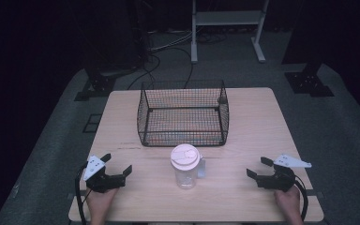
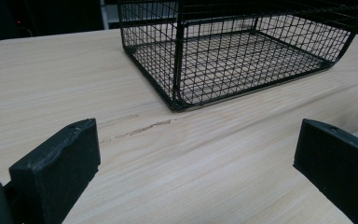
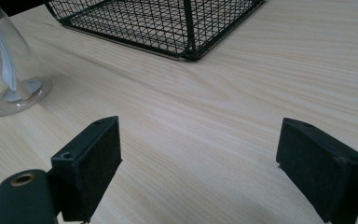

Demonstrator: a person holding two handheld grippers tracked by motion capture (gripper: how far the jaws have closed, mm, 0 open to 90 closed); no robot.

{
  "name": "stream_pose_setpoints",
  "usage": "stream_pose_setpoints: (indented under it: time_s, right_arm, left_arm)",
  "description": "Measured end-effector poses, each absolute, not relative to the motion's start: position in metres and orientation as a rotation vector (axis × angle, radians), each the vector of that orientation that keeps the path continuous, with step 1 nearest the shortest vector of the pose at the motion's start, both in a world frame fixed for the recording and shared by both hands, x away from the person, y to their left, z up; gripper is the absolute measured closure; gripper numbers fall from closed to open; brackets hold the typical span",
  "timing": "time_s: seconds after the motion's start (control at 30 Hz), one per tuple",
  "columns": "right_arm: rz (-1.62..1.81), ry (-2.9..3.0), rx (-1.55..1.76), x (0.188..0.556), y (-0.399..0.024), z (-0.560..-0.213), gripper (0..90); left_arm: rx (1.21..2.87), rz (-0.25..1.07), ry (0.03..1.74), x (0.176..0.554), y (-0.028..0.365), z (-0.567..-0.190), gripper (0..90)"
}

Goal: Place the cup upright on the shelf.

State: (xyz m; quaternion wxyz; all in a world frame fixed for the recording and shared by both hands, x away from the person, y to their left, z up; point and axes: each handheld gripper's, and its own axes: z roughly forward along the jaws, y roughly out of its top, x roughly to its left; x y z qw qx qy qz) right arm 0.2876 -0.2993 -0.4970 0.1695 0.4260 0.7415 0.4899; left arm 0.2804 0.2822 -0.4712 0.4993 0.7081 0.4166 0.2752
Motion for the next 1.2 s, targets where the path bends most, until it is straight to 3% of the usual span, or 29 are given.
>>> stream_pose_setpoints:
  time_s: [0.5,1.2]
  right_arm:
    - [1.409,2.103,1.202,0.287,-0.3,-0.497,12.9]
    - [1.396,2.107,1.201,0.287,-0.299,-0.497,12.9]
  left_arm:
    - [1.743,0.639,0.986,0.283,0.275,-0.474,0.0]
    - [1.761,0.61,0.822,0.274,0.25,-0.462,0.0]
